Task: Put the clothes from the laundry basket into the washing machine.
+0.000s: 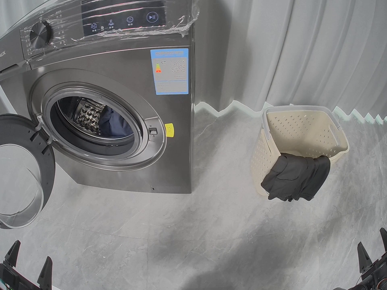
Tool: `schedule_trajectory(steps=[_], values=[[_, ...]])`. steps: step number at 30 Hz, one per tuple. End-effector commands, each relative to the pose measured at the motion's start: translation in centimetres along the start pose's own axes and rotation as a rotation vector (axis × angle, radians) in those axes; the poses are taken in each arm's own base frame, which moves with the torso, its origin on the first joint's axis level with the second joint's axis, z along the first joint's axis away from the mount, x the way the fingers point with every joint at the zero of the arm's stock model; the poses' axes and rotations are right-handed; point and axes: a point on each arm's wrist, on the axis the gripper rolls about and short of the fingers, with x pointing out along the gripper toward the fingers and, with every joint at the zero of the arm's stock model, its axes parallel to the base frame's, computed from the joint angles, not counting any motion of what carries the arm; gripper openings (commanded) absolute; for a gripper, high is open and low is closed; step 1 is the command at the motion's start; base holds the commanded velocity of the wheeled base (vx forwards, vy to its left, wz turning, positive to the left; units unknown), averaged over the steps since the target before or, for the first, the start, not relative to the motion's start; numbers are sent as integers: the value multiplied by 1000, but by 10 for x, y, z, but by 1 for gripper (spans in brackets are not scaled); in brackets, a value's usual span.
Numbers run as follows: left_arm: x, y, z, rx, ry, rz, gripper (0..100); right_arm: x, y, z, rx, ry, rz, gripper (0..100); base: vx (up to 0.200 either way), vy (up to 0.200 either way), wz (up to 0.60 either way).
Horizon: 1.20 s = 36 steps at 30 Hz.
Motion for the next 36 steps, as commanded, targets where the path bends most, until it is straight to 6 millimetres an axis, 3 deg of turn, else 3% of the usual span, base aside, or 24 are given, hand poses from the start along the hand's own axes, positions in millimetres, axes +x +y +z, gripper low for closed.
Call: schedule_trajectory(steps=[1,23,36], values=[[1,0,-5,-2,8,1,100,1,0,-4,0,11,1,100,0,-200,0],[1,0,-5,-3,8,-5,100,1,0,-4,0,11,2,100,0,-200,0],[1,0,-5,0,8,1,100,1,0,-4,0,11,2,100,0,-15,0]])
